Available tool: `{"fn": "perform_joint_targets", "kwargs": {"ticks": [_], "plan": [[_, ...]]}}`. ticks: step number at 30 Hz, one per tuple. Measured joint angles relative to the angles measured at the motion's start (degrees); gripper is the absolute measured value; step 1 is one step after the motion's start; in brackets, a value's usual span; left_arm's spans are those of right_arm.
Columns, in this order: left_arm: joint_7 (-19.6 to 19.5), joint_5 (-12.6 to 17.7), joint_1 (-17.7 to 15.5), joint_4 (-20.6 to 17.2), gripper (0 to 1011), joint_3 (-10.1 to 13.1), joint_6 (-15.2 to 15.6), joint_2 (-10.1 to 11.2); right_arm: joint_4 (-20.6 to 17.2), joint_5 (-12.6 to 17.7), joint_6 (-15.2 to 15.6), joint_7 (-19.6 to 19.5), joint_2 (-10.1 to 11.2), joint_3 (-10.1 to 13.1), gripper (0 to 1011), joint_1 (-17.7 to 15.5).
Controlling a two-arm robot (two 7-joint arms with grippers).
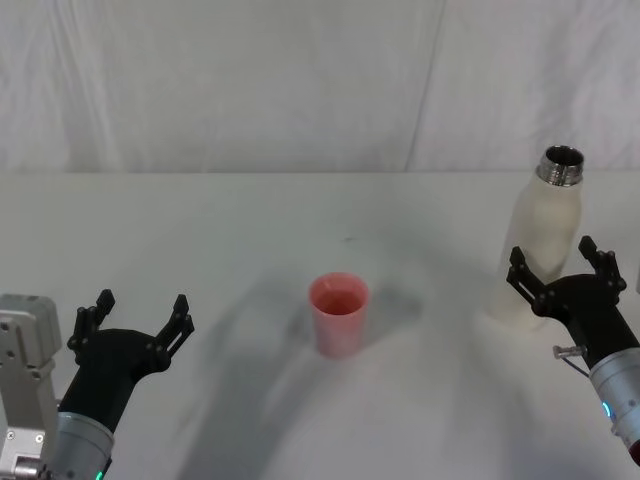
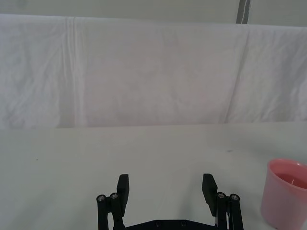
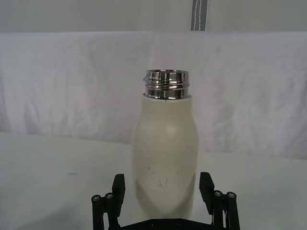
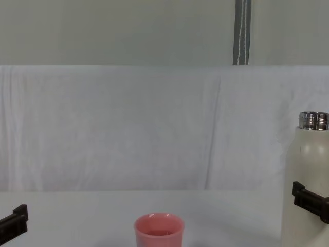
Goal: Grasp the thermos with one hand and pour water into the cup lid.
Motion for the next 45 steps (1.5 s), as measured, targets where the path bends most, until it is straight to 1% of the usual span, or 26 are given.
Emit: {"fn": "perform_joint_targets", "kwargs": {"ticks": [15,31,36,45], "plan": [[0.0,0.0,0.0,0.0,1001,0.0,0.0,0.0,3.6,0.1,0.1,1.3,0.0,0.1,1001,3.3],[0.0,0.0,0.0,0.0,1001,0.0,0.0,0.0,7.5,0.7,-0.6,2.2,-0.2,-0.2,1001,6.7],[0.0,0.0,0.0,0.0,1001,0.0,0.0,0.0,8.2,0.8,-0.7,2.3,-0.2,-0.2,1001,7.4],[0.0,0.0,0.0,0.0,1001,0.0,0.0,0.0,8.1,0.8,-0.7,2.3,-0.1,-0.2,1000,7.2]]}}
